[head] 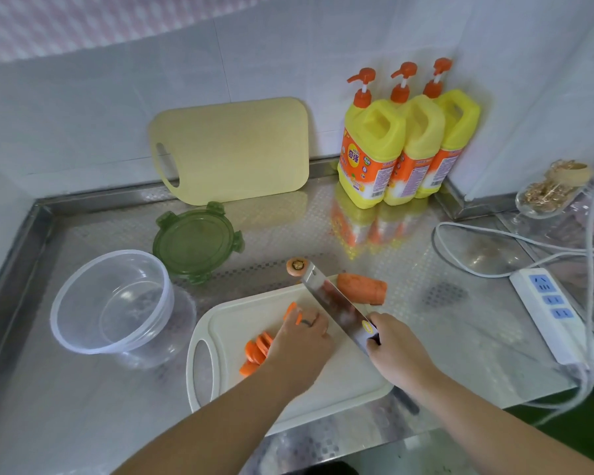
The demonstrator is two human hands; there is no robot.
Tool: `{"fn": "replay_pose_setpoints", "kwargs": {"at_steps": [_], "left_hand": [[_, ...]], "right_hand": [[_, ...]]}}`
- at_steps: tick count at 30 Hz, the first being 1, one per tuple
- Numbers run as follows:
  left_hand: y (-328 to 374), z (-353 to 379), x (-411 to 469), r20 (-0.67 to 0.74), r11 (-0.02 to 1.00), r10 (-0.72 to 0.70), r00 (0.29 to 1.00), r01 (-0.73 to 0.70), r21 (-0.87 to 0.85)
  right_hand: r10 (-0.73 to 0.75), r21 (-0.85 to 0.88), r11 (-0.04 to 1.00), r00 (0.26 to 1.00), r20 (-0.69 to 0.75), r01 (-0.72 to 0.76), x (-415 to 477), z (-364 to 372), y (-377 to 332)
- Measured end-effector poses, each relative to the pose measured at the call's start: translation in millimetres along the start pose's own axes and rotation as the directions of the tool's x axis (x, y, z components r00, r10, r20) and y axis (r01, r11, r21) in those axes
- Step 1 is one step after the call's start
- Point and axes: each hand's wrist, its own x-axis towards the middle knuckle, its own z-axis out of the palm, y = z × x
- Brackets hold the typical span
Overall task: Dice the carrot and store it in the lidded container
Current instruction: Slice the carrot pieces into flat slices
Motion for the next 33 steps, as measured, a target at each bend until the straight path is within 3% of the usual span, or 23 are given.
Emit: {"fn": "replay_pose_setpoints", "kwargs": {"at_steps": [4, 7, 10, 12, 17, 23, 29, 33], "left_hand": [[-11.1, 3.5, -20.3, 0.054, 0.999, 0.039, 0.998, -0.037, -0.023], [-15.6, 6.7, -28.6, -0.044, 0.988, 0.004, 0.999, -0.010, -0.154], [-25.6, 1.4, -28.0, -0.099, 0.907, -0.240, 0.966, 0.186, -0.377], [-36.7, -2.0, -22.5, -0.022, 0.800, -0.377, 0.926, 0.313, -0.512], [-49.6, 3.8, -5.5, 0.104, 0.732, -0.311, 0.945, 0.308, -0.607], [-52.1, 5.9, -8.6, 0.155, 0.605, -0.399, 0.904, 0.386, -0.696], [-58.2, -5.7, -18.8, 0.243, 0.770, -0.363, 0.899, 0.437, -0.466], [-52.1, -9.8, -4.9, 0.165, 0.733, -0.380, 0.910, 0.405, -0.546]], "right_hand": [[0.006, 0.006, 1.000, 1.000, -0.003, -0.006, -2.3, 0.0, 1.3], [0.001, 0.010, 1.000, 1.000, -0.007, -0.001, -3.2, 0.4, 0.1], [-0.002, 0.012, 1.000, 1.000, -0.026, 0.002, -3.0, 1.4, -2.1], [-0.003, 0.015, 1.000, 1.000, -0.027, 0.003, -2.3, 2.1, -3.2], [-0.009, 0.019, 1.000, 1.000, -0.011, 0.009, -4.1, 2.4, -5.5], [-0.015, 0.027, 1.000, 1.000, -0.010, 0.015, -3.8, 0.0, -5.9], [-0.020, 0.038, 0.999, 1.000, -0.013, 0.021, -1.7, -1.1, -8.9], [-0.024, 0.031, 0.999, 1.000, -0.004, 0.025, -0.9, -1.5, -11.4]]}}
